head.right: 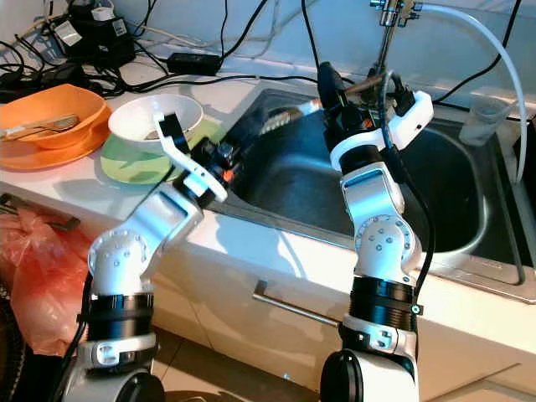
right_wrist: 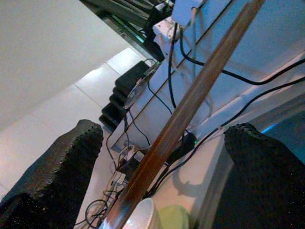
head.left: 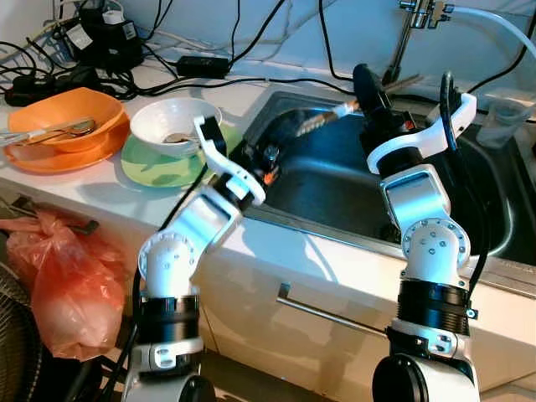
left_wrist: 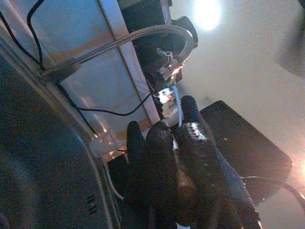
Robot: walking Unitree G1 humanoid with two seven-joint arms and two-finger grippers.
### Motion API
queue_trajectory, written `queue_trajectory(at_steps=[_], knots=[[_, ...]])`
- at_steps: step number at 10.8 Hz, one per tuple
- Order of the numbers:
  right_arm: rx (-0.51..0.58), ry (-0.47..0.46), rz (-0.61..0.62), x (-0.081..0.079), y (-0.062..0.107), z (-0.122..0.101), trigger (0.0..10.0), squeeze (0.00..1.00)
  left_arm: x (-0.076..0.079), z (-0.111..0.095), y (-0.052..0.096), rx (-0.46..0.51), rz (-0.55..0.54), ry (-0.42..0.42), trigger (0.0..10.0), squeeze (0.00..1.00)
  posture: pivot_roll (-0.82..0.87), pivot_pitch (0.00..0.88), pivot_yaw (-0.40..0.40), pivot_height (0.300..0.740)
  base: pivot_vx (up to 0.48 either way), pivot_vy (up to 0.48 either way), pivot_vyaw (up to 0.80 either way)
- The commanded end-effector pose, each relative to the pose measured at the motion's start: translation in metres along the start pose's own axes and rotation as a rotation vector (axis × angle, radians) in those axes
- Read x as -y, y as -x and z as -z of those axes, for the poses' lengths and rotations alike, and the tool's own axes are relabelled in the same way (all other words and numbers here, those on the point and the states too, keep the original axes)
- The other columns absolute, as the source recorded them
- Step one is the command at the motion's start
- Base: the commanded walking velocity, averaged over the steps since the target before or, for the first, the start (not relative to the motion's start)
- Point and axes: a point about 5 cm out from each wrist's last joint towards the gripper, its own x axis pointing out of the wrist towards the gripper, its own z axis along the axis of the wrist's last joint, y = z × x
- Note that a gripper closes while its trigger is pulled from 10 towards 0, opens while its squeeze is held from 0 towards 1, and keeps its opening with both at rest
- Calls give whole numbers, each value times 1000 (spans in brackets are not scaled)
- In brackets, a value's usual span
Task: Kitchen organization
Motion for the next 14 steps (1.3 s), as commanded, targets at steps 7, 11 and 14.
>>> queue_trajectory(at_steps=[7, 11, 14], knots=[[-6, -155, -57, -13, -16, 14, 0, 0, 14, 27, -11, -19, 65, 94, 0, 0, -22, 0, -18, 740, 0, 0, 0], [-12, -154, -42, -11, -15, 15, 0, 0, 12, 24, -11, -5, 57, 90, 0, 0, -24, 0, -21, 740, 0, 0, 0], [-36, -140, -4, -2, -2, 22, 0, 0, 8, 19, -11, 10, 41, 74, 0, 0, -26, 0, -19, 740, 0, 0, 0]])
